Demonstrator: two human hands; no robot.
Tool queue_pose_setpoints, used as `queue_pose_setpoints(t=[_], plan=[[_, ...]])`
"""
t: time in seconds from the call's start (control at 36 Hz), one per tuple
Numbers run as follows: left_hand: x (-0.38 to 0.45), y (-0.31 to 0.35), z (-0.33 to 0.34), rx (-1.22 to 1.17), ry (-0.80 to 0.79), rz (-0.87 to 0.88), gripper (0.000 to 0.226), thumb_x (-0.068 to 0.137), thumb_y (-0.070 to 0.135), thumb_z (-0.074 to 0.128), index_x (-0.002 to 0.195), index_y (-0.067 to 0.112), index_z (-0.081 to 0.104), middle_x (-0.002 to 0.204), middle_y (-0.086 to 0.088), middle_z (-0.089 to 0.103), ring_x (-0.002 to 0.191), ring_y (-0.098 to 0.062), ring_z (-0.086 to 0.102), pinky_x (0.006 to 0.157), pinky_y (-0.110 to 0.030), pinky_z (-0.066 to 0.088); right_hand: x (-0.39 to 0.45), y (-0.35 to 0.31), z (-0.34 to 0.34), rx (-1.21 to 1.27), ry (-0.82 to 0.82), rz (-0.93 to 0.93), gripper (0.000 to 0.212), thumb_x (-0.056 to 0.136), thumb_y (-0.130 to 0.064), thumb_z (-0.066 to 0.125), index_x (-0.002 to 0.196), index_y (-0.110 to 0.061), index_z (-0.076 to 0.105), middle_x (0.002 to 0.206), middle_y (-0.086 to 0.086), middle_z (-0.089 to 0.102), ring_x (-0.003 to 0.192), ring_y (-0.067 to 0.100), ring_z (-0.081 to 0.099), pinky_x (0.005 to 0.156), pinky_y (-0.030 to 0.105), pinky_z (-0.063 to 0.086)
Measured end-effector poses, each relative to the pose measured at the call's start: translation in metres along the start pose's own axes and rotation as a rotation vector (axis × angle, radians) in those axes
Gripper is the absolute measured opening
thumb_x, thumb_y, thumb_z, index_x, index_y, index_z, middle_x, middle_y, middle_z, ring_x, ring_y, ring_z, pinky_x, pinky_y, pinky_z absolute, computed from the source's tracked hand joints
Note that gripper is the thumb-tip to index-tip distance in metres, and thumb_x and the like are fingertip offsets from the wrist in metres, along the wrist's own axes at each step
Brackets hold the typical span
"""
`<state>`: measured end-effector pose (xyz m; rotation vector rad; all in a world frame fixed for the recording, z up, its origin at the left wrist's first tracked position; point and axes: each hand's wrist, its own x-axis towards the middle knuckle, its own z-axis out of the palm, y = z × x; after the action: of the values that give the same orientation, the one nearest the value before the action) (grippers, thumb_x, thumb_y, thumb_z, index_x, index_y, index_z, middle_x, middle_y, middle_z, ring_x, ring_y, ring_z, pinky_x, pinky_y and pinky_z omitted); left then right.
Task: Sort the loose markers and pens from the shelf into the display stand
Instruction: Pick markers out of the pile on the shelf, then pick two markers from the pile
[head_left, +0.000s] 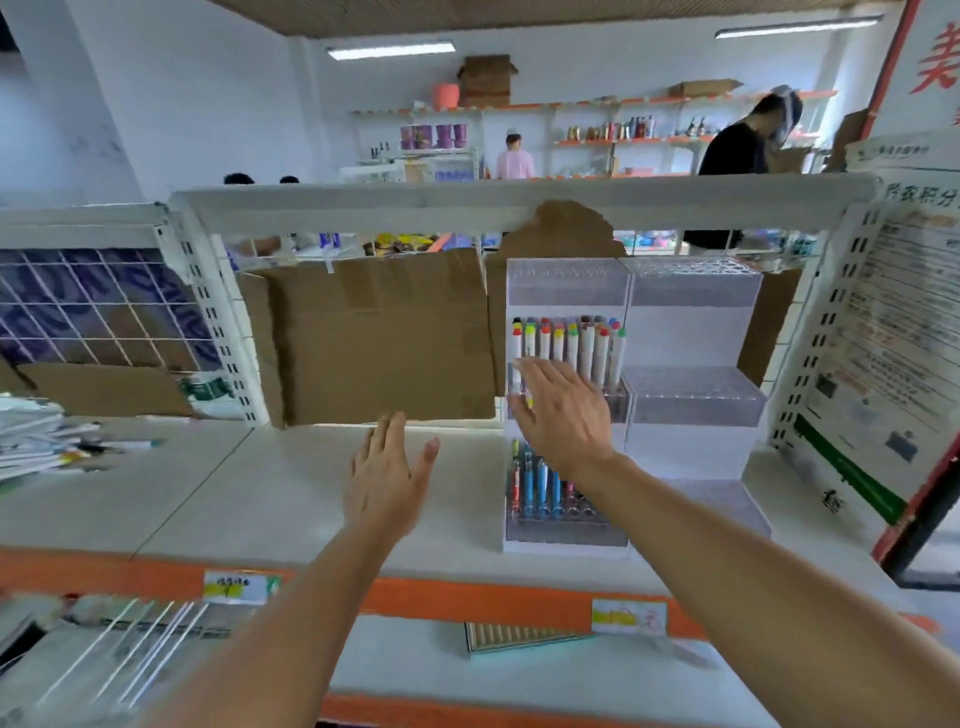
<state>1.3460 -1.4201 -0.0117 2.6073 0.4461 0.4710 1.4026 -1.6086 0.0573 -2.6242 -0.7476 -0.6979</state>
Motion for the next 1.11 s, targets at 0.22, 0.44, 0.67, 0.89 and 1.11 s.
queue_pose_setpoints(t=[0.22,0.44,0.67,0.89,1.11], plan=[[-0.043,-0.063,-0.035,0.124,0.011,-0.197,0.065,0.097,0.054,0.024,0.151,0.019,0.018,0.159,-0.003,0.014,0.146,-0.021,0.011,0.116,-0.04,0.013,-0.011,-0.06,0.048,0.031,-0.223,-0.135,0.045,0.098,-0.038,0.038,0.137,-0.017,0.037,0.141,-0.002,0.044,0.126,0.02,0.04,0.098,0.034,0.032],[-0.074,-0.136,-0.079,0.196,0.006,-0.383,0.068,0.095,0.059,0.021,0.151,0.019,0.015,0.159,-0.003,0.014,0.146,-0.02,0.01,0.117,-0.041,0.013,-0.01,-0.132,0.092,0.015,-0.493,-0.182,0.062,0.099,-0.048,0.03,0.148,-0.013,0.02,0.155,0.004,0.023,0.141,0.023,0.023,0.114,0.036,0.018],[-0.085,-0.22,-0.128,0.224,-0.026,-0.458,0.077,0.09,0.064,0.011,0.152,0.018,0.006,0.16,-0.003,0.003,0.147,-0.022,-0.001,0.12,-0.04,0.004,0.011,-0.223,0.126,0.005,-0.588,-0.295,0.067,0.099,-0.053,0.025,0.151,-0.015,0.011,0.159,0.005,0.012,0.144,0.023,0.015,0.116,0.038,0.013],[-0.097,-0.305,-0.182,0.267,-0.016,-0.504,0.085,0.083,0.07,0.004,0.153,0.022,0.002,0.16,0.0,0.001,0.147,-0.02,0.0,0.118,-0.039,0.003,0.029,-0.335,0.156,0.047,-0.607,-0.357,0.065,0.099,-0.053,0.025,0.151,-0.017,0.012,0.159,0.003,0.013,0.144,0.022,0.016,0.115,0.038,0.015],[-0.1,-0.379,-0.212,0.285,-0.058,-0.588,0.076,0.09,0.066,0.009,0.152,0.023,0.003,0.16,-0.002,0.002,0.147,-0.02,0.001,0.119,-0.042,0.004,0.044,-0.418,0.19,0.067,-0.644,-0.398,0.064,0.099,-0.053,0.027,0.151,-0.018,0.015,0.158,0.002,0.017,0.143,0.023,0.019,0.116,0.039,0.016]])
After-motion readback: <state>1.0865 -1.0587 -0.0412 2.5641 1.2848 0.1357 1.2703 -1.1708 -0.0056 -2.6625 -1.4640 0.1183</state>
